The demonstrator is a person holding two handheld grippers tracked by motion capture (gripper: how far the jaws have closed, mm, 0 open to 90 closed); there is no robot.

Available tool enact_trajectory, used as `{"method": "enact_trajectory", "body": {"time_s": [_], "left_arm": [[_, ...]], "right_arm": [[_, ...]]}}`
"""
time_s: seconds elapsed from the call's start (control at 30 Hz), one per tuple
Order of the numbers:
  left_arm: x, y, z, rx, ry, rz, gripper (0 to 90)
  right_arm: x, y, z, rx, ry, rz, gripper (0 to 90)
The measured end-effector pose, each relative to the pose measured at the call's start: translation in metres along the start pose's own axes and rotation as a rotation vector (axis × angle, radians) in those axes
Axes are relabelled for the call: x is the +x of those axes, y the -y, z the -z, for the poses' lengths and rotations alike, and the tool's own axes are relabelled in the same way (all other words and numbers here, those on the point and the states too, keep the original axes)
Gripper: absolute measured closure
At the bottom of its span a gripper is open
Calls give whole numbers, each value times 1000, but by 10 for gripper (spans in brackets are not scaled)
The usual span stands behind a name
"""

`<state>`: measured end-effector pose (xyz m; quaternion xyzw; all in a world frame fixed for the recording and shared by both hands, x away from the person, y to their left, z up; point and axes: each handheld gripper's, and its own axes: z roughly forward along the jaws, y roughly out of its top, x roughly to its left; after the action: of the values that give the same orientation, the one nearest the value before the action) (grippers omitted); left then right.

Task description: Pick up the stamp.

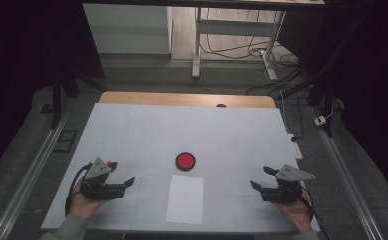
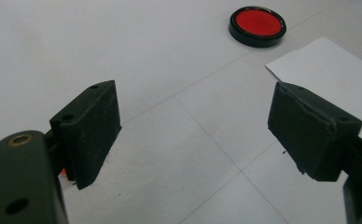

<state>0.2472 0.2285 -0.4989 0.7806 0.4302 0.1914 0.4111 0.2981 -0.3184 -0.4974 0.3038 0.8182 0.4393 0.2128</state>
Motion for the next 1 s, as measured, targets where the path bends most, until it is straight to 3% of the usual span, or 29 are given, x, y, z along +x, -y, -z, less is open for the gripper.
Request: {"method": "enact_trajectory", "body": {"time_s": [0.5, 0.73, 1.0], "left_arm": [[18, -11, -3, 28, -42, 40, 181], [34, -19, -2, 52, -73, 52, 182], [53, -25, -3, 55, -94, 92, 184]], "right_arm": [[1, 0, -1, 9, 1, 2, 269], [2, -1, -3, 19, -1, 5, 270], [2, -2, -4, 17, 1, 8, 271]]}}
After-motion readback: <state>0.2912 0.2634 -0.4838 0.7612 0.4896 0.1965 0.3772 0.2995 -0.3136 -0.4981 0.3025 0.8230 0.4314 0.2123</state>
